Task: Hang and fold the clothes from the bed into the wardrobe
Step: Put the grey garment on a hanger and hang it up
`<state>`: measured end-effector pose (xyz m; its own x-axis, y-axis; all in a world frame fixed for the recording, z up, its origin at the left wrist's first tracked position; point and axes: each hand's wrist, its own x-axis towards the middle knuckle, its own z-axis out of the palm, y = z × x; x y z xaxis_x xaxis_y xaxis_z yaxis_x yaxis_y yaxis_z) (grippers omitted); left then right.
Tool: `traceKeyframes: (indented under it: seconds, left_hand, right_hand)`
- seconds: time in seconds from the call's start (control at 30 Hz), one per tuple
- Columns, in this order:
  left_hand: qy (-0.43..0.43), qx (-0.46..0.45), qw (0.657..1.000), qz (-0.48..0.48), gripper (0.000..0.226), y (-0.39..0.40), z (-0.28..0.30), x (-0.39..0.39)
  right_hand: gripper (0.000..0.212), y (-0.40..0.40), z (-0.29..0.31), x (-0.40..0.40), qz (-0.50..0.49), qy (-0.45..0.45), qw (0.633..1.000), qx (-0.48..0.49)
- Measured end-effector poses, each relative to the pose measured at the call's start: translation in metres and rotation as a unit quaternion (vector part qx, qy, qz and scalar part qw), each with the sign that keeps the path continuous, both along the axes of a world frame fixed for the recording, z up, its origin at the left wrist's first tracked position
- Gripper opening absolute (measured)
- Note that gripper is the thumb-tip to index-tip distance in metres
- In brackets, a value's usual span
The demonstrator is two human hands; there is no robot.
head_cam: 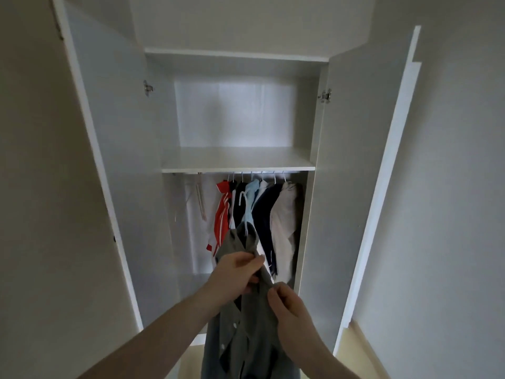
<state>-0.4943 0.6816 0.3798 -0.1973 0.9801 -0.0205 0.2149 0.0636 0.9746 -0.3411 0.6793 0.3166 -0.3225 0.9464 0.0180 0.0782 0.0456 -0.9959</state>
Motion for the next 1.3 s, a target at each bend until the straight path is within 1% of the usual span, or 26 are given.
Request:
traceKeyframes:
  seconds: [0.07,0.13,0.2,0.3,0.37,0.47,0.57,0.63,0.73,0.83,0.93,1.03,1.17,1.3]
  left_hand:
    - [0.013,0.008,0.999,0.038,0.012,0.022,0.000,-0.005]
    - [0.036,0.009,0.997,0.070,0.013,0.045,-0.005,-0.011]
    - [0.066,-0.001,0.994,0.090,0.014,0.063,-0.010,-0.017]
    - [0.126,0.003,0.982,0.142,0.017,0.089,-0.024,-0.026]
    - [0.177,0.002,0.967,0.182,0.015,0.096,-0.030,-0.032]
    - [0.219,0.024,0.949,0.225,0.016,0.105,-0.035,-0.051]
    - [0.229,0.022,0.944,0.237,0.024,0.117,-0.038,-0.077]
    - [0.235,0.018,0.942,0.240,0.026,0.125,-0.042,-0.092]
    - [0.240,0.011,0.941,0.238,0.025,0.142,-0.049,-0.115]
    - [0.246,-0.001,0.942,0.229,0.026,0.159,-0.056,-0.135]
    - [0.253,-0.005,0.942,0.222,0.023,0.178,-0.062,-0.153]
    - [0.260,-0.003,0.943,0.206,0.020,0.197,-0.070,-0.173]
    - [0.288,-0.007,0.940,0.185,0.021,0.215,-0.082,-0.202]
    - [0.291,0.000,0.942,0.168,0.024,0.232,-0.085,-0.227]
  right_hand:
    - [0.019,0.024,0.001,-0.004,0.049,-0.001,0.999,-0.014]
    - [0.013,0.047,0.000,-0.008,0.106,-0.008,0.994,-0.010]
    - [0.013,0.069,0.000,-0.010,0.152,-0.024,0.988,0.003]
    - [0.010,0.109,-0.009,-0.012,0.225,-0.074,0.971,0.040]
    - [0.005,0.126,-0.013,-0.016,0.250,-0.103,0.961,0.064]
    - [0.015,0.153,-0.018,-0.017,0.276,-0.129,0.951,0.059]
    - [0.021,0.195,-0.019,-0.018,0.260,-0.159,0.950,0.070]
    - [0.022,0.222,-0.022,-0.021,0.239,-0.173,0.954,0.055]
    - [0.021,0.259,-0.029,-0.030,0.211,-0.190,0.957,0.057]
    - [0.021,0.289,-0.035,-0.043,0.198,-0.189,0.960,0.064]
    - [0.017,0.322,-0.042,-0.065,0.192,-0.211,0.955,0.083]
    - [0.018,0.361,-0.052,-0.097,0.178,-0.241,0.948,0.104]
    - [0.026,0.409,-0.066,-0.139,0.176,-0.295,0.927,0.153]
    - [0.046,0.457,-0.080,-0.182,0.174,-0.344,0.906,0.172]
